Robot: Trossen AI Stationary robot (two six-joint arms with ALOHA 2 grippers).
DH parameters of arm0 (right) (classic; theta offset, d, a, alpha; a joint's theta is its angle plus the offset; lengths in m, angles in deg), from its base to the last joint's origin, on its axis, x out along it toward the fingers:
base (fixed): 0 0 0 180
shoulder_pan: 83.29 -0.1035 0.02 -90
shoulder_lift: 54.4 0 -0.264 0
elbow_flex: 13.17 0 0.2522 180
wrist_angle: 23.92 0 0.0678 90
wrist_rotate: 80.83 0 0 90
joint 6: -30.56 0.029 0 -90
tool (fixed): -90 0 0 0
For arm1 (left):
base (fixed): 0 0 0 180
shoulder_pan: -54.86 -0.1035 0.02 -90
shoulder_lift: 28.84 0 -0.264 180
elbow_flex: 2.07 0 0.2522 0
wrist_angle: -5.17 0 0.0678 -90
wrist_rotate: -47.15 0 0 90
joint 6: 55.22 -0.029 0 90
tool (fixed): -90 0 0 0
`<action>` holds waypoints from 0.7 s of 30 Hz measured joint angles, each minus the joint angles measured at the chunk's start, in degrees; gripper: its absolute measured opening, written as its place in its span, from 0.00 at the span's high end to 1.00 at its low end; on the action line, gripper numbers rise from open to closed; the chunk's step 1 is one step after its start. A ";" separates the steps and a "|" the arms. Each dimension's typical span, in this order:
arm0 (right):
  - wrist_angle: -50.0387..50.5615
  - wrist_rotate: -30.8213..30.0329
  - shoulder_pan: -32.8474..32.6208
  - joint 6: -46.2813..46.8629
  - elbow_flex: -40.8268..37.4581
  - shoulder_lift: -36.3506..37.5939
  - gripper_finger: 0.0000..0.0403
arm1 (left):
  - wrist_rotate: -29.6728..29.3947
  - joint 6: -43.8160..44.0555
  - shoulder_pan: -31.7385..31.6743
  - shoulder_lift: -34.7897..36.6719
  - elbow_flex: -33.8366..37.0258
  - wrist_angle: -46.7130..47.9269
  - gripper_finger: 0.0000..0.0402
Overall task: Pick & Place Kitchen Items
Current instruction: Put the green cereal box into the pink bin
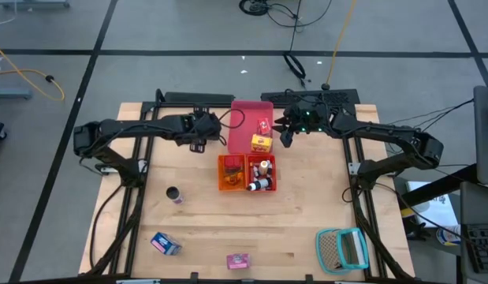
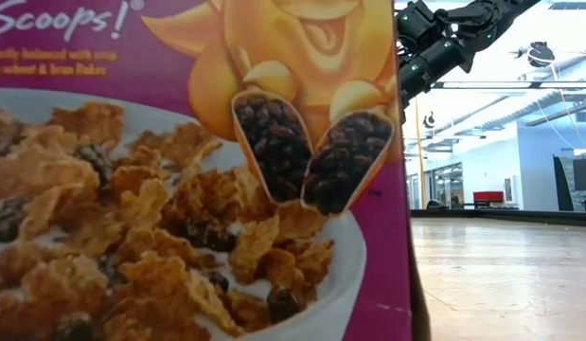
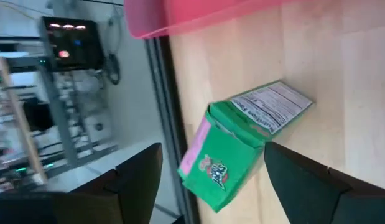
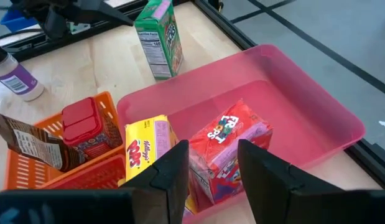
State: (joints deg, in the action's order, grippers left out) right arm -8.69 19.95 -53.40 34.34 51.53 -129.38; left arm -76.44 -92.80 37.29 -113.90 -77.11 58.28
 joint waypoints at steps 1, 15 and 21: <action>0.01 0.00 0.00 0.01 0.00 0.00 0.67 | 1.61 -0.28 -0.81 0.00 -0.01 0.02 0.31; -0.02 0.04 0.00 0.01 0.00 0.00 0.67 | 18.43 -3.45 -11.36 -2.29 -0.07 -0.46 0.32; -0.02 0.04 -0.02 0.01 0.02 0.00 0.67 | 19.59 -2.24 -13.58 -6.63 -0.28 -1.60 0.32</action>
State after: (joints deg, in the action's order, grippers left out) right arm -8.70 20.00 -53.42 34.35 51.55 -129.38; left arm -56.84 -95.04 23.71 -120.53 -77.39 56.68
